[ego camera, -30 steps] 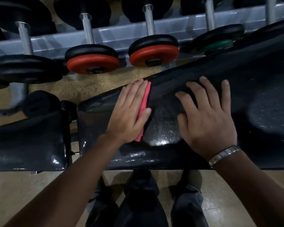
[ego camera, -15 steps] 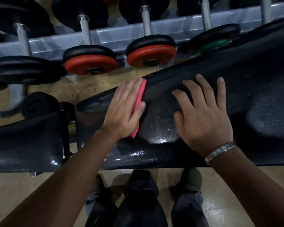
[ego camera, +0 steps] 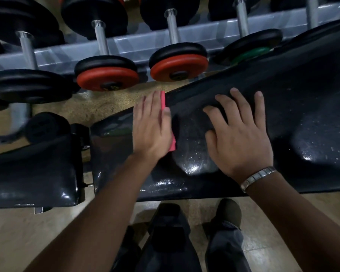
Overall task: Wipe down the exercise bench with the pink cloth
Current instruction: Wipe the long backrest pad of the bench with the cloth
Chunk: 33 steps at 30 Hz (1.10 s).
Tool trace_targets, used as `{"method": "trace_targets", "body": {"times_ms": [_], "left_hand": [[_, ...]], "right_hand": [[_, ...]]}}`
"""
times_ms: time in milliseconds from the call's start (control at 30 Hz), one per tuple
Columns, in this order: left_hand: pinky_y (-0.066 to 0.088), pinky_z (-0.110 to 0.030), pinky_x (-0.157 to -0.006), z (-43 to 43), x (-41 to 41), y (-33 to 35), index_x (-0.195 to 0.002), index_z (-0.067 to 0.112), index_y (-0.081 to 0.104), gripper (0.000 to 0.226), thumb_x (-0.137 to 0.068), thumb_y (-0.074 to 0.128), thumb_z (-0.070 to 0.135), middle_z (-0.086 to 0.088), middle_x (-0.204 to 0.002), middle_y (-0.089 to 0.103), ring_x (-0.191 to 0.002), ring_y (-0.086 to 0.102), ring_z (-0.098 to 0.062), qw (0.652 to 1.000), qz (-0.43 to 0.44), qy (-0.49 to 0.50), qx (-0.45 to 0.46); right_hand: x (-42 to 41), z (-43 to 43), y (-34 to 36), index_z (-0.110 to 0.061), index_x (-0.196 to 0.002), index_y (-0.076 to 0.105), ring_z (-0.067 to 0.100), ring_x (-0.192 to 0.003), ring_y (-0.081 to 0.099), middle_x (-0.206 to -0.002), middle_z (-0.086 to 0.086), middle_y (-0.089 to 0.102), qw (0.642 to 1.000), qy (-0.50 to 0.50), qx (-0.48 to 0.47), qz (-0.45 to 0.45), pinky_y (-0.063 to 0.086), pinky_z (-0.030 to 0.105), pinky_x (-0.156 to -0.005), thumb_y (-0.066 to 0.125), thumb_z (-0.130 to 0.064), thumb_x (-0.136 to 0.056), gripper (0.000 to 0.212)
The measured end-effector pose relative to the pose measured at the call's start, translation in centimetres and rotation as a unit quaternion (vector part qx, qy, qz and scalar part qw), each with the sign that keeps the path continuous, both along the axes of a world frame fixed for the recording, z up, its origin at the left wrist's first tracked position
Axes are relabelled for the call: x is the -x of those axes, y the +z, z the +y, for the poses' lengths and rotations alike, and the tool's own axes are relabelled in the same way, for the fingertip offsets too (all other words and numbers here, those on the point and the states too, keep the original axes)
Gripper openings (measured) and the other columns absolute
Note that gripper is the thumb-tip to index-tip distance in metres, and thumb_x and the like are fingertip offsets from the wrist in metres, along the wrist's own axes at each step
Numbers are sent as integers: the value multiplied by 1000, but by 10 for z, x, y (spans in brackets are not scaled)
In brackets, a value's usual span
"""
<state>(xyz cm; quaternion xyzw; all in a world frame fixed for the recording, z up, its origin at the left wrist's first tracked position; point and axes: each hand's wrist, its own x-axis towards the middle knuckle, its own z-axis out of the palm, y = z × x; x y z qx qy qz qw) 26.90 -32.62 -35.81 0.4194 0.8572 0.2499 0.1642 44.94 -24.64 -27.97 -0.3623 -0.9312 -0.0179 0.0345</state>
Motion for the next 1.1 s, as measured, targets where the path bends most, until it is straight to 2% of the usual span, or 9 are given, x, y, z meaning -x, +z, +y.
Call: {"method": "trace_targets", "body": {"times_ms": [67, 233, 433, 567, 633, 767, 833, 1000, 1100], "left_hand": [[6, -48, -133, 0, -20, 8, -167, 14, 23, 73, -104, 12, 50, -2, -175, 21, -164, 6, -22, 1000, -5, 3, -20], [10, -54, -132, -54, -34, -5, -166, 9, 20, 67, -108, 25, 41, -5, -175, 18, -164, 7, -23, 987, 55, -137, -61], [-4, -45, -133, -26, -69, 10, -168, 16, 14, 74, -105, 12, 53, 2, -177, 10, -164, -5, -19, 994, -22, 106, -13], [0, -49, -134, -64, -87, 5, -168, 12, 13, 69, -108, 23, 43, -2, -177, 9, -165, -5, -23, 997, 27, -46, -59], [3, -52, -133, -79, -84, -6, -168, 11, 13, 68, -108, 21, 43, -2, -177, 10, -165, -4, -22, 997, 52, -38, -44], [-5, -49, -133, -50, -101, 3, -168, 14, 12, 75, -104, 12, 53, 0, -177, 6, -164, -10, -21, 980, -37, 195, -1], [-5, -50, -133, -29, -118, 15, -168, 13, 12, 77, -103, 12, 54, -2, -177, 6, -164, -11, -24, 965, -69, 253, -16], [-5, -47, -133, -58, -144, 12, -168, 10, 7, 72, -107, 19, 46, -2, -177, 2, -164, -13, -23, 995, 0, 94, -31], [-4, -50, -133, -72, -129, 2, -168, 12, 7, 73, -106, 16, 50, -1, -177, 2, -164, -13, -20, 993, 5, 121, -9]], "right_hand": [[0, 0, 0, -17, -132, 56, 36, -146, 34, -145, 12, 51, 1000, -2, -5, 0, 10, 62, -123, 45, -31, -93, 42], [-1, 0, 0, -18, -132, 55, 36, -146, 33, -145, 12, 50, 1000, 3, -6, -4, 10, 62, -123, 43, -32, -93, 43], [0, -1, 0, -17, -133, 54, 36, -147, 32, -145, 13, 49, 1000, 1, 4, -4, 10, 63, -123, 41, -31, -93, 43], [-2, -1, -1, -17, -132, 57, 35, -147, 33, -145, 12, 50, 1000, 10, 6, 22, 10, 61, -123, 43, -29, -93, 43], [-4, 1, -2, -16, -129, 61, 35, -145, 36, -142, 12, 54, 998, 18, 20, 59, 12, 61, -123, 44, -27, -91, 42], [-10, 7, 3, -14, -114, 71, 31, -138, 48, -128, 9, 64, 983, 26, 84, 162, 18, 58, -123, 44, -24, -91, 36], [-15, 13, 10, -14, -112, 72, 30, -130, 55, -122, 8, 67, 980, 41, 91, 173, 24, 57, -121, 44, -23, -91, 35], [-36, 33, 24, -16, -113, 71, 34, -132, 51, -126, 10, 64, 992, 36, 9, 121, 22, 62, -119, 52, -23, -89, 31], [-46, 35, 24, -17, -123, 67, 36, -138, 44, -135, 13, 59, 996, 34, -2, 82, 18, 63, -121, 48, -24, -91, 38]]}}
